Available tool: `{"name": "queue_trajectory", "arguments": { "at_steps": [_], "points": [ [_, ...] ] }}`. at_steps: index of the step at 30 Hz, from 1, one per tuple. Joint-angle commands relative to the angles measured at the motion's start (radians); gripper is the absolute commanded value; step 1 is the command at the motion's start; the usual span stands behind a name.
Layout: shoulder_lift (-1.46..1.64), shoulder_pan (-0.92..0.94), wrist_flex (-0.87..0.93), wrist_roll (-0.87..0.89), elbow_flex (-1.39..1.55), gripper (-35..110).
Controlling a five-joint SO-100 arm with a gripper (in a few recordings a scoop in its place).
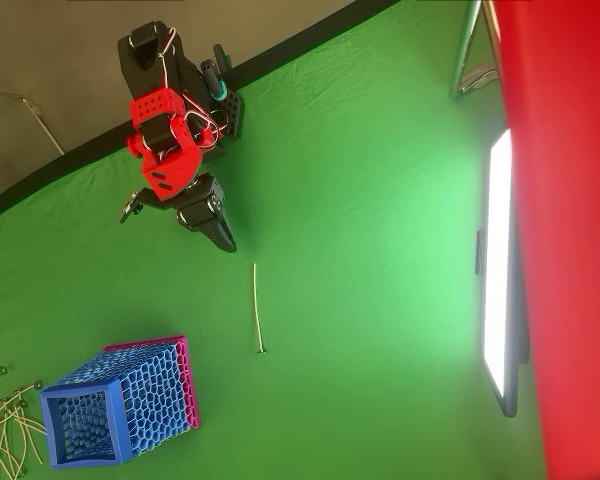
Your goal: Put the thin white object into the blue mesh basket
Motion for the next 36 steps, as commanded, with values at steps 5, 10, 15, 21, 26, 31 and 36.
{"name": "queue_trajectory", "arguments": {
  "at_steps": [5,10,15,21,26,31,36],
  "points": [
    [0.008,-0.006,-0.021,-0.008,0.008,1],
    [0.008,-0.008,-0.021,-0.011,0.008,1],
    [0.008,-0.008,-0.021,-0.014,0.008,1],
    [-0.144,0.04,-0.204,0.005,0.003,1],
    [-0.268,0.04,-0.224,-0.02,-0.071,1],
    [-0.502,0.067,-0.252,-0.006,-0.202,1],
    [-0.689,0.092,-0.242,0.051,-0.342,1]
  ]
}}
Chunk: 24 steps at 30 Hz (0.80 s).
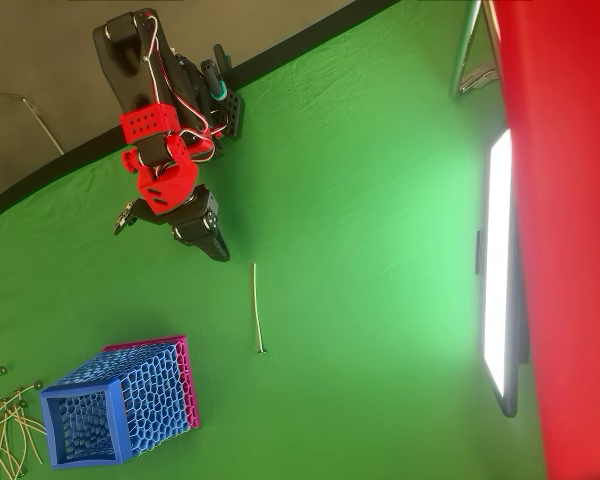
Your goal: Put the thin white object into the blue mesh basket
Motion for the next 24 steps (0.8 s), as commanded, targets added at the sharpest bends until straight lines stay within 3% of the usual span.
{"name": "queue_trajectory", "arguments": {
  "at_steps": [1,8,17,24],
  "points": [
    [-0.12,0.009,-0.005,0.04,-0.121,1],
    [-0.502,0.075,0.029,0.291,-0.416,1],
    [-0.881,0.06,0.337,0.663,-0.893,1],
    [-1.103,0.066,0.382,0.969,-1.129,1]
  ]
}}
